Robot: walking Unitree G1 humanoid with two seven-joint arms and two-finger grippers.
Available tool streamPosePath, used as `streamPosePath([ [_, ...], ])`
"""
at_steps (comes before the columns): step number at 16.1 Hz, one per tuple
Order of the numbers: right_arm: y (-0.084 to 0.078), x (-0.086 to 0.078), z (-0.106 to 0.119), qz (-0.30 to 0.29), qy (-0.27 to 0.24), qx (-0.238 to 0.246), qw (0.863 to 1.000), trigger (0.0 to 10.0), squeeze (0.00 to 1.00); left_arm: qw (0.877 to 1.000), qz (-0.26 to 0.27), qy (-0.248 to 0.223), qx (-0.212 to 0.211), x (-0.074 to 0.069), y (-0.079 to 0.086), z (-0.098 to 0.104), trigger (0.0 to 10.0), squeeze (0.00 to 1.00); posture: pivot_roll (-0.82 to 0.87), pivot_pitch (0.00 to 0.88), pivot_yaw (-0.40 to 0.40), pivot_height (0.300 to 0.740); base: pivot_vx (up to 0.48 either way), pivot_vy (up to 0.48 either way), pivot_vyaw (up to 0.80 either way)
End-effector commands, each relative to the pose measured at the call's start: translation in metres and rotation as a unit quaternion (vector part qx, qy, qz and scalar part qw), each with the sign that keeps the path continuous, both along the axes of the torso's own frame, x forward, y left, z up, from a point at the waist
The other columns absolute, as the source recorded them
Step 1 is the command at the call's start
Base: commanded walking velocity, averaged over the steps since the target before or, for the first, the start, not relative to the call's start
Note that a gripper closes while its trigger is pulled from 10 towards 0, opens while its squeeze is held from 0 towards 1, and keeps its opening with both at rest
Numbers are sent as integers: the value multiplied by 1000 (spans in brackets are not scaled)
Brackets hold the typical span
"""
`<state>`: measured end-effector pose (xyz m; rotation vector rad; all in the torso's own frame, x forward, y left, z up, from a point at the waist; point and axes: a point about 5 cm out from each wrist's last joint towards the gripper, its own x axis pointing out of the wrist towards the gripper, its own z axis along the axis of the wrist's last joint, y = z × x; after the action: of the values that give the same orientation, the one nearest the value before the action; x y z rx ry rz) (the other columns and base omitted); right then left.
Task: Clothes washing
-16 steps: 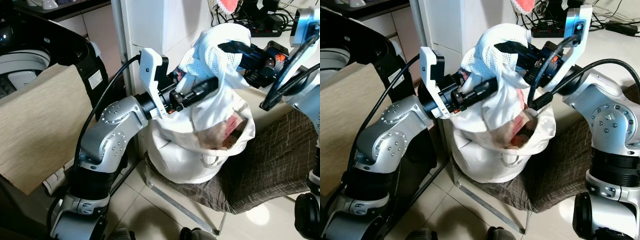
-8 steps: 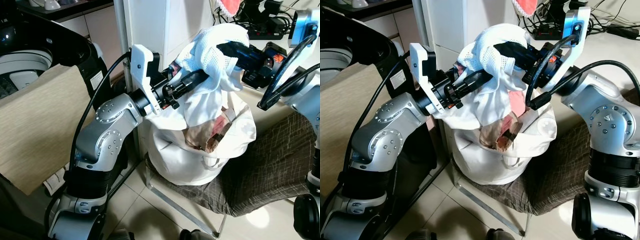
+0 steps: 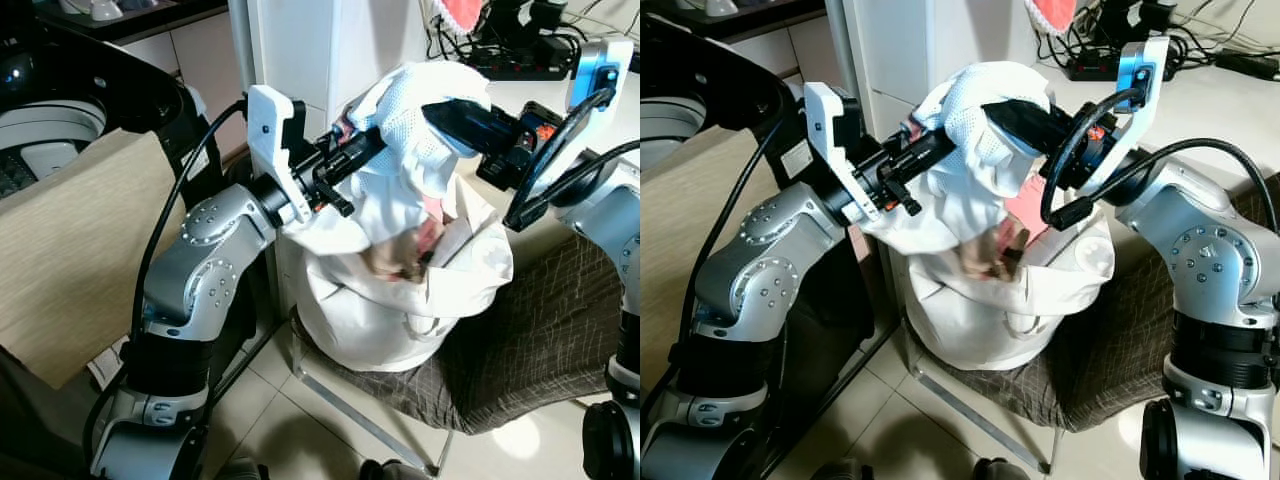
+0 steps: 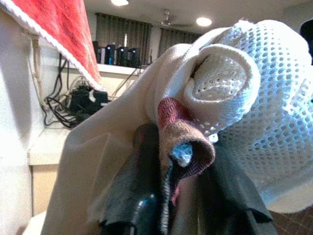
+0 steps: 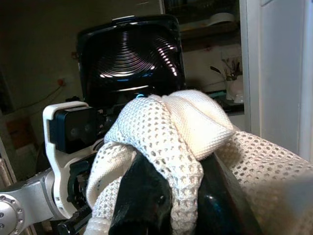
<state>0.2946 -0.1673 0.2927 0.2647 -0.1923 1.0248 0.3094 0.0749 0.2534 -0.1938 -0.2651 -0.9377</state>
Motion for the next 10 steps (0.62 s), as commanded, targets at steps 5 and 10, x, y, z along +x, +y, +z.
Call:
streamPosePath([
  [5,-7,-13,-22,-57,51,27,997,10000,1000,985,174,-16,5,25,42,14,0,0,-55,0,8,740,0,0,0],
  [10,-17,-34,-49,-127,64,-92,986,10000,1000,947,310,-57,64,42,74,43,0,0,-49,0,12,740,0,0,0],
])
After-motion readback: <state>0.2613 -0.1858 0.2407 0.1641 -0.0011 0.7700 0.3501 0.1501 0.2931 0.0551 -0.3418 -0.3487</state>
